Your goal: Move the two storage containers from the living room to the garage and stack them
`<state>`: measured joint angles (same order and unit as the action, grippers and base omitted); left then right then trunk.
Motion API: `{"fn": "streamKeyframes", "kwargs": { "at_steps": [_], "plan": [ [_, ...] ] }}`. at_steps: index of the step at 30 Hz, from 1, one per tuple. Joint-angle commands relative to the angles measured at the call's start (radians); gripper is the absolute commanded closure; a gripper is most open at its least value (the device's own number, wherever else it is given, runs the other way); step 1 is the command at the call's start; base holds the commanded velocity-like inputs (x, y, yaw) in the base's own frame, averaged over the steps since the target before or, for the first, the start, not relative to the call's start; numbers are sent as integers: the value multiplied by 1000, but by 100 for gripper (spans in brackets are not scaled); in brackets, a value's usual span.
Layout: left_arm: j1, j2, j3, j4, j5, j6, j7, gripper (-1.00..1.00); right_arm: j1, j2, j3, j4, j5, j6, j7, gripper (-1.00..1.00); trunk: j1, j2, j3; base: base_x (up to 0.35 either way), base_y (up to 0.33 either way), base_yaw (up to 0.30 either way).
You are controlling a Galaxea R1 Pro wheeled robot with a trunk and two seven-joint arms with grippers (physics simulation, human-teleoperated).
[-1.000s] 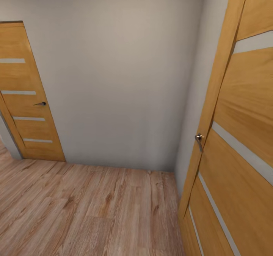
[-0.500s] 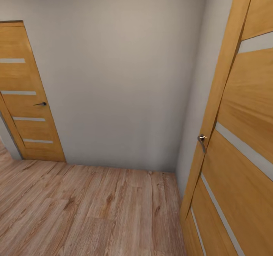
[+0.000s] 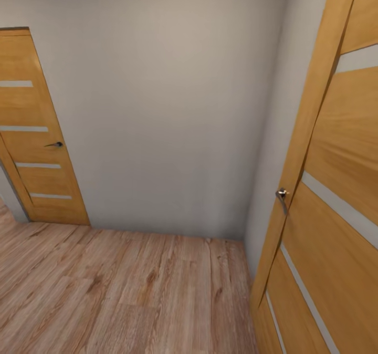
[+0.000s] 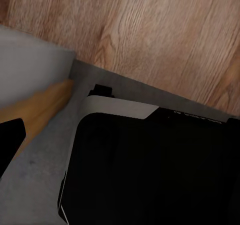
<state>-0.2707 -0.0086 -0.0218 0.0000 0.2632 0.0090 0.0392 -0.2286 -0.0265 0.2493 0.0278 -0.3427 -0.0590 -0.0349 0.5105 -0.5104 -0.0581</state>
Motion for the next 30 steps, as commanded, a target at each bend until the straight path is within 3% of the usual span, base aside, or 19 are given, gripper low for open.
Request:
{"fn": "streamKeyframes", "kwargs": {
  "at_steps": [1,30],
  "plan": [
    [-1,0,-3,1,6,1,3,-100,-1,0,8,3,-9,-5,0,-100,1,-2,-2,282,0,0],
    [-1,1,-3,0,7,0,4,-100,-1,2,10,3,-7,-4,0,-100,1,-2,-2,320,0,0]
  ]
}}
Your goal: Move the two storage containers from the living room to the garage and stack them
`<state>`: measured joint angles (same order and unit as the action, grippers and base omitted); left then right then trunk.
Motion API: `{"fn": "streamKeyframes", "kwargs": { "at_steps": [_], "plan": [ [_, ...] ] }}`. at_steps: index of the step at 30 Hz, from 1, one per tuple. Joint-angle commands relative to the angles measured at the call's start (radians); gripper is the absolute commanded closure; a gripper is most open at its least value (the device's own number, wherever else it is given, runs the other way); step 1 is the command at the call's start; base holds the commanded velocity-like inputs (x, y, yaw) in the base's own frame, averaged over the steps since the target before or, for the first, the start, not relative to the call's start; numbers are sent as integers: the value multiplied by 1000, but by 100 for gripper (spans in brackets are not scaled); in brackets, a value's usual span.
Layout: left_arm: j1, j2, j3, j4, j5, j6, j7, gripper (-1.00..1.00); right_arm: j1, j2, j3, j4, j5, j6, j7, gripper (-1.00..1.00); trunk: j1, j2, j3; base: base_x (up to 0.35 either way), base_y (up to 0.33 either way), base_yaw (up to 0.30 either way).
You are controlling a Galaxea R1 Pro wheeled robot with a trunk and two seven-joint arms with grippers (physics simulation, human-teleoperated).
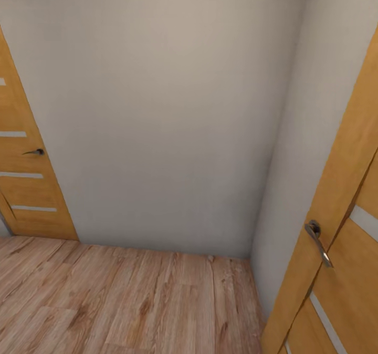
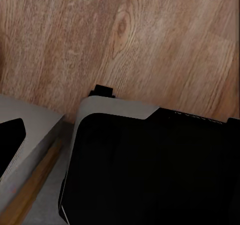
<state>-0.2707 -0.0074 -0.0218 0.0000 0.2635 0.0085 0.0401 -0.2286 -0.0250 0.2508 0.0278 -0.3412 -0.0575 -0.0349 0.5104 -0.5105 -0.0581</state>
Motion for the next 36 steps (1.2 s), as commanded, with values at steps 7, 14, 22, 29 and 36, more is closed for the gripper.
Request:
{"fn": "streamKeyframes", "kwargs": {
  "at_steps": [7,14,22,29,36],
  "plan": [
    [-1,0,-3,0,6,1,3,-100,-1,0,7,3,-9,-5,0,-100,1,-2,-2,323,0,0],
    [-1,0,-3,0,6,1,3,-100,-1,0,7,3,-9,-6,0,-100,1,-2,-2,323,0,0],
    [-1,0,-3,0,6,1,3,-100,-1,0,7,3,-10,-7,0,-100,1,-2,-2,323,0,104],
    [-1,0,-3,0,6,1,3,-100,-1,0,7,3,-10,-7,0,-100,1,-2,-2,323,0,252],
    [-1,0,-3,0,6,1,3,-100,-1,0,7,3,-10,-7,0,-100,1,-2,-2,314,0,266]
  ]
}}
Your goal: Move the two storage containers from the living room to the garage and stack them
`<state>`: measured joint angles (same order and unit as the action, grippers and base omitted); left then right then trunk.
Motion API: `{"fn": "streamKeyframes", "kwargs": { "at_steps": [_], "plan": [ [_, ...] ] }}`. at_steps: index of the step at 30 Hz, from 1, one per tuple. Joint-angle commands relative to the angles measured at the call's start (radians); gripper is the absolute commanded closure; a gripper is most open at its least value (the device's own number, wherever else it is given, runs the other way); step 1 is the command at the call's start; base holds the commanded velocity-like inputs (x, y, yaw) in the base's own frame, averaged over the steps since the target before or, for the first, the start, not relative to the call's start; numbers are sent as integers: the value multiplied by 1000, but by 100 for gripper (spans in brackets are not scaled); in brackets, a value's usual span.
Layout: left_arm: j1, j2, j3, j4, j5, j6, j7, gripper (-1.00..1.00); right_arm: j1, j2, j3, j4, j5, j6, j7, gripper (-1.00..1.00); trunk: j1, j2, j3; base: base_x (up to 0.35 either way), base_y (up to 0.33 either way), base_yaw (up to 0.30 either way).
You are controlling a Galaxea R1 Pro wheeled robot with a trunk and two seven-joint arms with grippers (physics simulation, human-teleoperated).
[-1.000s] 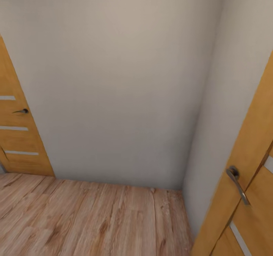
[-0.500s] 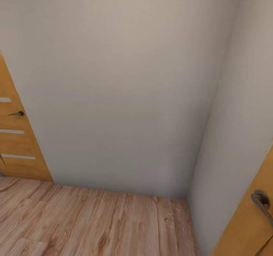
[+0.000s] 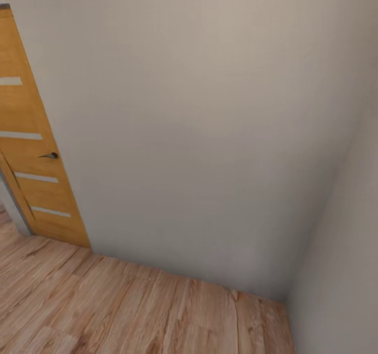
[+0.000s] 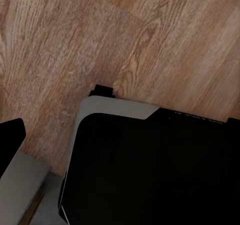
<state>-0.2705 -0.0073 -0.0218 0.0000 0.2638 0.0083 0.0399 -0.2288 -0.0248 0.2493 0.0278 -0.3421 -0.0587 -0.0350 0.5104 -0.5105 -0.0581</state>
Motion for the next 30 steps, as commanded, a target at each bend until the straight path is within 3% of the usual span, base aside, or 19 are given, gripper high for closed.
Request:
{"fn": "streamKeyframes", "kwargs": {
  "at_steps": [1,20,30],
  "plan": [
    [-1,0,-3,0,6,1,3,-100,-1,0,8,3,-9,-6,0,-100,1,-2,-2,308,0,267],
    [-1,0,-3,0,6,1,3,-100,-1,0,8,3,-8,-6,0,-100,1,-2,-2,274,0,267],
    [-1,0,-3,0,6,1,3,-100,-1,0,8,3,-8,-6,0,-100,1,-2,-2,90,0,267]
  ]
}}
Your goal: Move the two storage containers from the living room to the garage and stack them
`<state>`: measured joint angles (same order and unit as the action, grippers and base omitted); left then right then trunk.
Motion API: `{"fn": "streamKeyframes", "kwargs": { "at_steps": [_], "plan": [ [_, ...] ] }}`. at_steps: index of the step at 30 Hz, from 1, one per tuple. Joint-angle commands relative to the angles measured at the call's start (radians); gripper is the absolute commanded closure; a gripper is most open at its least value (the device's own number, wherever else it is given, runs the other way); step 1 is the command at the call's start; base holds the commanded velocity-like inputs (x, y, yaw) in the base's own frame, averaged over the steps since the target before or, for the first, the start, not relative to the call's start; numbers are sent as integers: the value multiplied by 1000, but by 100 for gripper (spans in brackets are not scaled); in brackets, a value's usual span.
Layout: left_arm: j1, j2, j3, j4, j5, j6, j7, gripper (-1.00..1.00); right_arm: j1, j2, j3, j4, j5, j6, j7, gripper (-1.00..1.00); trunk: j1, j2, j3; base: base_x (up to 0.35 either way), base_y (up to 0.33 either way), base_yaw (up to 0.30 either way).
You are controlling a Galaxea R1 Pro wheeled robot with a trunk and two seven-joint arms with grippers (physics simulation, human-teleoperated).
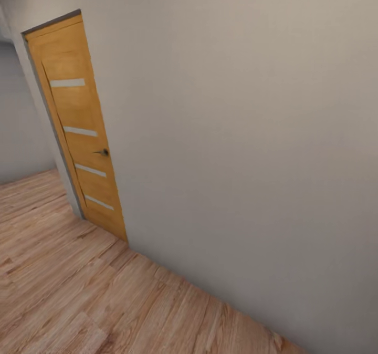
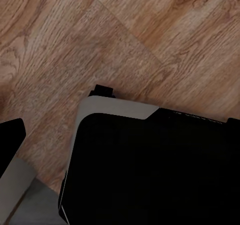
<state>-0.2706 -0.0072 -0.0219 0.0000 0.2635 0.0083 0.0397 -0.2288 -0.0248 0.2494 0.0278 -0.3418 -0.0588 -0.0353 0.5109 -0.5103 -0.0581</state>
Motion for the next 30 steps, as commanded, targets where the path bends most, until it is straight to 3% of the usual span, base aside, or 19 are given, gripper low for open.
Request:
{"fn": "streamKeyframes", "kwargs": {
  "at_steps": [1,16,30],
  "plan": [
    [-1,0,-3,0,6,1,3,-100,-1,0,8,3,-8,-6,0,-100,0,-2,-2,11,0,267],
    [-1,0,-3,0,6,1,3,-100,-1,0,8,3,-8,-6,0,-100,0,-2,-2,8,0,267],
    [-1,3,-3,0,7,1,3,-100,-1,0,8,3,-8,-6,0,-100,0,-2,-2,256,0,267]
  ]
}}
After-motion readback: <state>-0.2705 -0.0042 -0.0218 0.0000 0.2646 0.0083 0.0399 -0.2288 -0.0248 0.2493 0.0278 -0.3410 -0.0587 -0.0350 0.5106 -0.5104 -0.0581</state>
